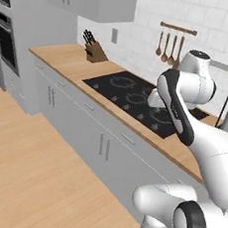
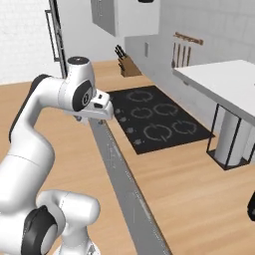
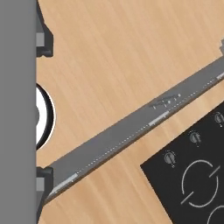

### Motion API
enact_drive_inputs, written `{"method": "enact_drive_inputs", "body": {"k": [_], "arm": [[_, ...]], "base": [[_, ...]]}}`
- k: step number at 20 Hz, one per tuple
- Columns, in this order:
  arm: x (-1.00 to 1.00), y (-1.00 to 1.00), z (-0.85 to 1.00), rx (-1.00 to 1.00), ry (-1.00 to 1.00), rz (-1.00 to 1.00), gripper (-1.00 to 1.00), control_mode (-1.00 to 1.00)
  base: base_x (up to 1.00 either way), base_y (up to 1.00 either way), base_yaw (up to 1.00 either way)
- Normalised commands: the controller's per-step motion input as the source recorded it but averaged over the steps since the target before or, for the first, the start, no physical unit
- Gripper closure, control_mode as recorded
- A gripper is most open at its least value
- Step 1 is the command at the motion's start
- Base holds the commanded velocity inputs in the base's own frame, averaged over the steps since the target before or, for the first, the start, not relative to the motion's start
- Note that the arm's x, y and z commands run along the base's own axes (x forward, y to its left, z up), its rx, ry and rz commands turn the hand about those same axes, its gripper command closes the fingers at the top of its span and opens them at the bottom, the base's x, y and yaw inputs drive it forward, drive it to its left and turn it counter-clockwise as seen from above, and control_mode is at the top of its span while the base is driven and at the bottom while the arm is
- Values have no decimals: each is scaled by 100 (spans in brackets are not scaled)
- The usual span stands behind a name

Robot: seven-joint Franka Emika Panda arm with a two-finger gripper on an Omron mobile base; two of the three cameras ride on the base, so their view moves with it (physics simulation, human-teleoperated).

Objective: Take a straw from the drawer in front and place it inside the glass cup on the dining counter.

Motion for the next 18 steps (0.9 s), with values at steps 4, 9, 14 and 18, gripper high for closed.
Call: {"method": "enact_drive_inputs", "body": {"k": [4, 9, 14, 18], "arm": [[0, 0, 0, 0, 0, 0, -100, 100], [4, -5, 0, 0, 0, 1, -100, -100], [12, -8, 0, -4, 0, 2, -100, -100], [13, 32, -2, -26, -2, -1, -100, -100]], "base": [[22, -41, 27], [32, -26, 9], [0, 0, 0], [0, 0, 0]]}}
